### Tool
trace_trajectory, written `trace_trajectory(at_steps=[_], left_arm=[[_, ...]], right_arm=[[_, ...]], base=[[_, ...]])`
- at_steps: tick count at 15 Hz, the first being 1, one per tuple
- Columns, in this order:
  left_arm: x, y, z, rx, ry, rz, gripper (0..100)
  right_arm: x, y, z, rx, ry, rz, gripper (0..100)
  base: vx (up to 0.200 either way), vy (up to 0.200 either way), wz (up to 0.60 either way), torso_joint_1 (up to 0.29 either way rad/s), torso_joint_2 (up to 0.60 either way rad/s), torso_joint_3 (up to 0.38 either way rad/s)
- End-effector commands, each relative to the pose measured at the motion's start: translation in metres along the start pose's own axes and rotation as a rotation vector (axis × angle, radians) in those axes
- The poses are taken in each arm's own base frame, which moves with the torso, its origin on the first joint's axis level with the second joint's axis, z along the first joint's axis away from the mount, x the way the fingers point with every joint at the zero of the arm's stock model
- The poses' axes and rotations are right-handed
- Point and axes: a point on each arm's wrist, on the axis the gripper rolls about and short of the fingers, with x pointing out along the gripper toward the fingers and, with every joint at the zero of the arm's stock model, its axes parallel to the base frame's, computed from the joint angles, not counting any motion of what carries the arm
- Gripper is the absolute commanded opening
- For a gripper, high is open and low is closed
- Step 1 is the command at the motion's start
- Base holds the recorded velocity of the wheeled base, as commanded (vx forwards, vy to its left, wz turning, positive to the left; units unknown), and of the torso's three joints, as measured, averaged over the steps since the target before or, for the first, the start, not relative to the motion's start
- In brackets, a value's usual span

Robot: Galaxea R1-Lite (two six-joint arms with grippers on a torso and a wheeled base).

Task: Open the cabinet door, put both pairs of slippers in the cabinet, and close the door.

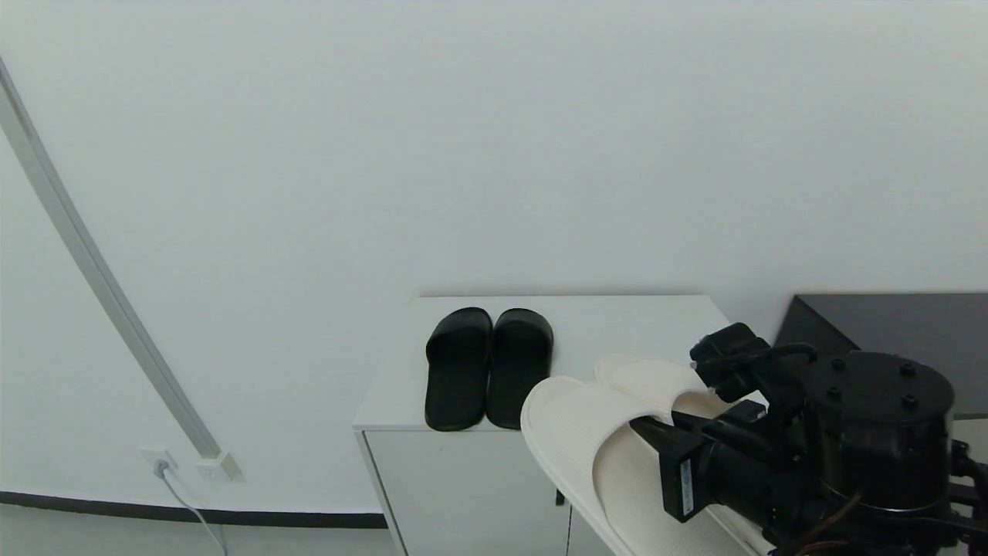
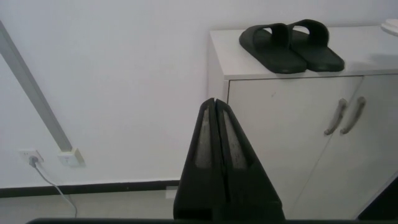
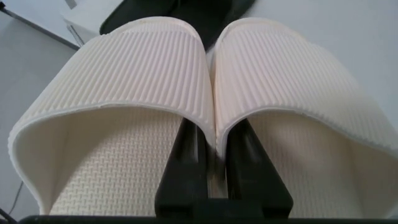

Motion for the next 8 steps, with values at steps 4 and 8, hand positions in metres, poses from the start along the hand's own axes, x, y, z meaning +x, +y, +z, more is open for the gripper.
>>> trace_trajectory(at_steps=[4, 8], left_arm=[[0.0, 0.0, 0.0, 0.0, 0.0, 0.001, 0], [0.0001, 0.0, 0.0001, 0.0, 0.001, 0.0, 0]], right_arm=[[-0.0013, -0.0006, -0.0034, -0.003, 0.01, 0.001, 0], [-0.0023, -0.0012, -0.0081, -0.011, 0.026, 0.019, 0]], base=[[-0.1, 0.0, 0.0, -0.001, 0.0, 0.004], [0.0, 0.0, 0.0, 0.0, 0.0, 0.0]])
